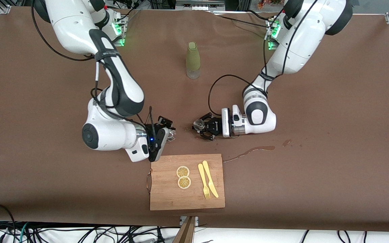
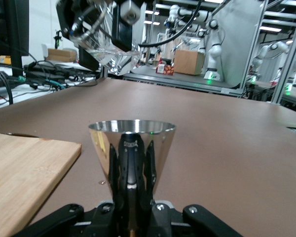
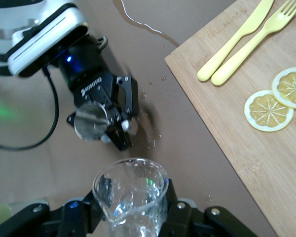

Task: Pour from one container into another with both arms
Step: 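Tilt the beaker with the right gripper, pouring liquid into the jigger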

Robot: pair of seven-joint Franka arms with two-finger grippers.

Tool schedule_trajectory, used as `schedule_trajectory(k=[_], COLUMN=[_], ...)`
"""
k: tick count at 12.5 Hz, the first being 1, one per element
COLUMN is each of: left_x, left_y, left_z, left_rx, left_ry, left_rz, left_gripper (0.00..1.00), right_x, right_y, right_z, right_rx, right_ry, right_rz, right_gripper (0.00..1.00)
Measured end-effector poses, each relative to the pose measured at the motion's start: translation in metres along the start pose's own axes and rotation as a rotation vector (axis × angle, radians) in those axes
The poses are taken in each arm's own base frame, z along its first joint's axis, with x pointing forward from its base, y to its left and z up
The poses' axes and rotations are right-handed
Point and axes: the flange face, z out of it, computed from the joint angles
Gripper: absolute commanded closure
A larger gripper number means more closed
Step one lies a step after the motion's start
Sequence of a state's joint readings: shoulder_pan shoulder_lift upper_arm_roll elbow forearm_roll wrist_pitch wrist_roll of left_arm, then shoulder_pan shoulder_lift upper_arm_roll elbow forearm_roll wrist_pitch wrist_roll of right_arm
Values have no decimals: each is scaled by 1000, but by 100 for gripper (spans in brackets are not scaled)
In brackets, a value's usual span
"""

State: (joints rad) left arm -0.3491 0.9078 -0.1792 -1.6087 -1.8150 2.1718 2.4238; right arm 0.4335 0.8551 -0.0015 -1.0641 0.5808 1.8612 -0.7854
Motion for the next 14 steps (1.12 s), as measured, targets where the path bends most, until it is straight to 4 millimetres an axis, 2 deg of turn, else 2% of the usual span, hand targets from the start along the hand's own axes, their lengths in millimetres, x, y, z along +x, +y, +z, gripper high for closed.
schedule_trajectory(k=[6, 14], left_x=[2, 0], left_y=[-2, -5], left_z=[-1, -1], left_rx=[19, 41], left_ry=[-8, 10], left_rz=[1, -12], left_gripper=[100, 100], right_x=[15, 33], right_y=[-27, -67], right_z=[22, 42], right_rx=[-71, -182], right_ry=[-79, -194], right_rz=[31, -37], right_gripper=[98, 98])
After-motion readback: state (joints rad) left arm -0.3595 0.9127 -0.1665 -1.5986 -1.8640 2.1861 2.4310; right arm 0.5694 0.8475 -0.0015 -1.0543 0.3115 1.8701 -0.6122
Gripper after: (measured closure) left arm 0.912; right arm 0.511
